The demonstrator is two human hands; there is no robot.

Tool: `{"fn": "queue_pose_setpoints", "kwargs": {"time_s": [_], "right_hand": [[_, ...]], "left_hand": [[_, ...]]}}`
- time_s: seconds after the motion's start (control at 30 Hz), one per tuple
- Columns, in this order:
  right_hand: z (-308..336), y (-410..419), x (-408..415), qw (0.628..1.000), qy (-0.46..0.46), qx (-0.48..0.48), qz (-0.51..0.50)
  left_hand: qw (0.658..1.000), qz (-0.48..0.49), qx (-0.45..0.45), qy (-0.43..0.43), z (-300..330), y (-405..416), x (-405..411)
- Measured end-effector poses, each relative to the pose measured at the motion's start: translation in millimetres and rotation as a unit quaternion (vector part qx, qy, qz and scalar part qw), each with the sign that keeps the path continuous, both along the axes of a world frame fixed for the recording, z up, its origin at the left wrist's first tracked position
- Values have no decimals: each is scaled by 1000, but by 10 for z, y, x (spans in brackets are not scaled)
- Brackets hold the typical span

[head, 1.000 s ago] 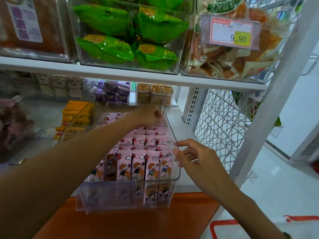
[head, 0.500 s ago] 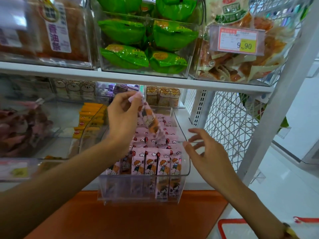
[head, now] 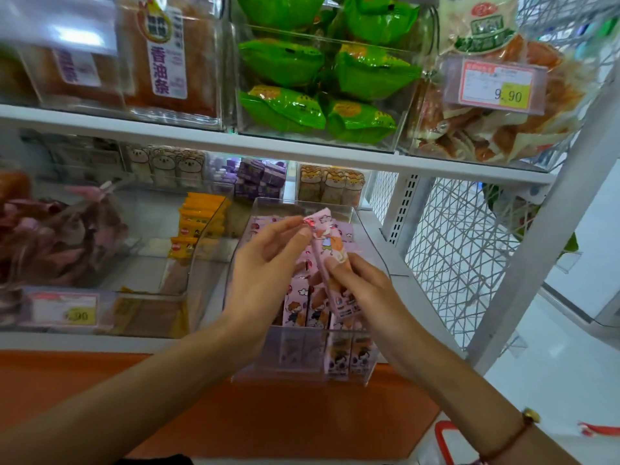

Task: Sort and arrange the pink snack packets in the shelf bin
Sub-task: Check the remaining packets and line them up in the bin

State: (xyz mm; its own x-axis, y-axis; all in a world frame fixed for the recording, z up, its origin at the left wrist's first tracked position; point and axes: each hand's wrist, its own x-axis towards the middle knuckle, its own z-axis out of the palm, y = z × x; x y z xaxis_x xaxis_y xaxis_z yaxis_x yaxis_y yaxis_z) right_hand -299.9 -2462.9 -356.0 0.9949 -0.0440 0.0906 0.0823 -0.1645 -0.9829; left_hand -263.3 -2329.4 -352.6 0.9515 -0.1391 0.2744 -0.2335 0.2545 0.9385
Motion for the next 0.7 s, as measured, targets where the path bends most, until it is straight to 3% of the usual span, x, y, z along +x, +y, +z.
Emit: {"fn": "queue_pose_setpoints", "kwargs": {"time_s": [0.2,0.33,0.37,0.5,0.6,0.7], "right_hand": [[-40,3,32,999,25,31,6],[-20,-12,26,990,44,121,54],[-21,-15,28,993,31,111,39],[-34,-17,6,986,-127,-98,-47],[-31,-34,-14,974,-167,-139,-58],[-47,-48,-8,981,-139,-132,-22]], "left_hand": [[999,-22,38,-18,-23,10,6],[999,-13,32,-12,-6,70,69],[999,-12,33,-10,-2,78,80],[996,-28,87,-5,21,47,81],[992,-31,120,14,9,35,77],[996,-58,61,32,37,76,110]]}}
